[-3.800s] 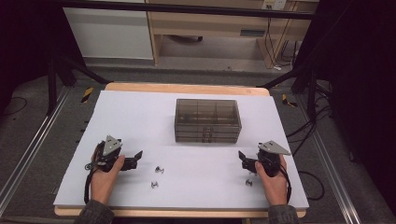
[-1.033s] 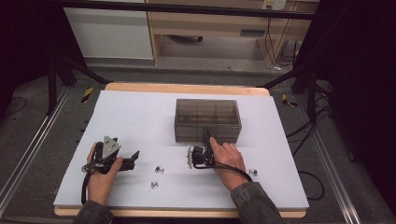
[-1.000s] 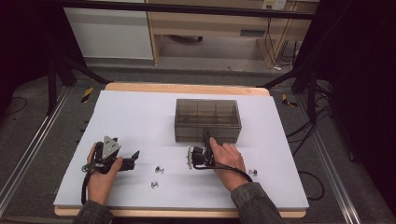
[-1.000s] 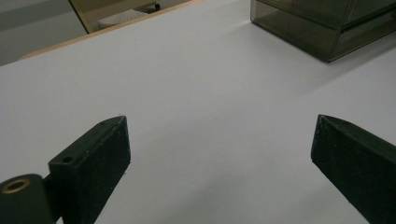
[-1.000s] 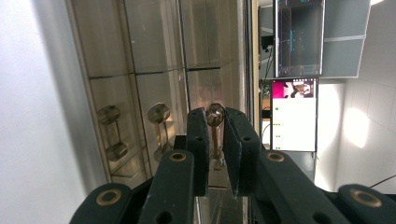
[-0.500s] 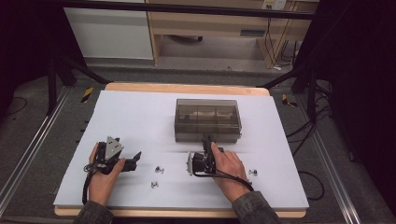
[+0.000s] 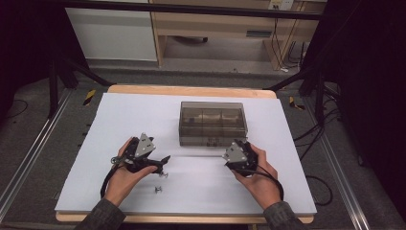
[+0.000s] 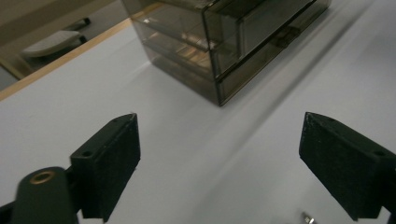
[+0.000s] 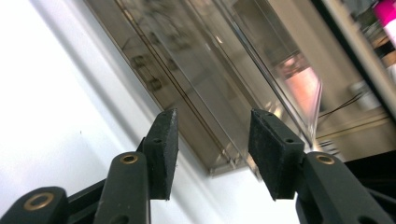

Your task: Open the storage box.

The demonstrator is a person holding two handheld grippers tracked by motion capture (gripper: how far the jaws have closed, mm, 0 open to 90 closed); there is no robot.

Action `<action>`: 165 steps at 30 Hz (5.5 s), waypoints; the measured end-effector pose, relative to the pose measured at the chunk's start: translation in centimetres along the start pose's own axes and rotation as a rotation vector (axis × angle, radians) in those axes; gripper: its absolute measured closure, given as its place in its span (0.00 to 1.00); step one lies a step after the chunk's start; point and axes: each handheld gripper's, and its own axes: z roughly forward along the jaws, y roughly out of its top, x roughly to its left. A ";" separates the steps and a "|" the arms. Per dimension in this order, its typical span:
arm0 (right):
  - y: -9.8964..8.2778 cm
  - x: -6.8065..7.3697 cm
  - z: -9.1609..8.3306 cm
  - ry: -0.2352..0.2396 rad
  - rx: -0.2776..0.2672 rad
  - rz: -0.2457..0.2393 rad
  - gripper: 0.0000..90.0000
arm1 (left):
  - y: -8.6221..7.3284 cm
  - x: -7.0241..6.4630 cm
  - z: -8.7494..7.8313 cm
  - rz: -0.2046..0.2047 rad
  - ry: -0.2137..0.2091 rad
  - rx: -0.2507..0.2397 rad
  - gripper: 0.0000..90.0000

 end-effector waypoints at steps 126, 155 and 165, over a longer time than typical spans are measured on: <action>-8.9 -3.1 -2.9 0.181 -0.031 0.457 0.39 | 0.8 -1.2 -0.1 0.325 -0.350 0.412 0.38; -11.4 -2.6 -2.9 0.093 -0.020 0.545 0.37 | -0.7 -0.6 2.5 0.305 -0.420 0.532 0.72; -11.4 -2.6 -2.8 0.095 -0.016 0.544 0.38 | -0.9 -0.7 2.3 0.294 -0.412 0.520 0.82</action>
